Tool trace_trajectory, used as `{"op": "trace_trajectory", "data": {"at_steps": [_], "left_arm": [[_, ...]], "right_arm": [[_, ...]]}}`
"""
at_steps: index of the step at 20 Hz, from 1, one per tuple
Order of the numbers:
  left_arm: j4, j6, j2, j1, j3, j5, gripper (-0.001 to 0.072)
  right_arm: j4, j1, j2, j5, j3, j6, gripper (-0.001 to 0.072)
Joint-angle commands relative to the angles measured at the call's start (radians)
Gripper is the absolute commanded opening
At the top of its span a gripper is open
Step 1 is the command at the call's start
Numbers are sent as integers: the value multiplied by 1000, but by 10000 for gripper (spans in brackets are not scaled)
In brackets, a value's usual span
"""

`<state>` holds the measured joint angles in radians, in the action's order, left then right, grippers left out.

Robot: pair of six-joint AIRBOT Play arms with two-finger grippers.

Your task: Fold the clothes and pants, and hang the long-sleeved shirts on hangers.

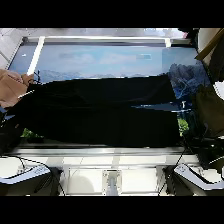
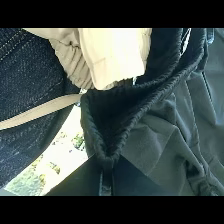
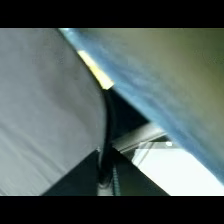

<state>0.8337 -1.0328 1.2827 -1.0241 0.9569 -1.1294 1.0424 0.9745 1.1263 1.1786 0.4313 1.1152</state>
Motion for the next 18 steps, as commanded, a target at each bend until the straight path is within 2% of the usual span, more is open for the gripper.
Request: {"op": "trace_trajectory", "data": {"at_steps": [1,5,7,10,13,14,18], "left_arm": [[3,0,0,0,1,0,22],[3,-1,-24,-1,29,-39,21],[3,-27,-45,0,71,-68,20],[4,-61,-57,35,160,-67,17],[7,-90,-23,152,264,-56,16],[22,-122,2,201,302,-40,16],[201,-369,154,381,442,135,17]], "right_arm": [[-27,-14,-14,101,29,-37,10],[-25,-14,-116,311,183,-33,10],[-43,-14,-184,373,290,13,10],[-132,-15,-241,290,445,83,8],[-233,-92,-175,203,538,108,8],[-232,-151,-128,174,563,133,8],[-229,-367,126,-27,665,264,8]]}}
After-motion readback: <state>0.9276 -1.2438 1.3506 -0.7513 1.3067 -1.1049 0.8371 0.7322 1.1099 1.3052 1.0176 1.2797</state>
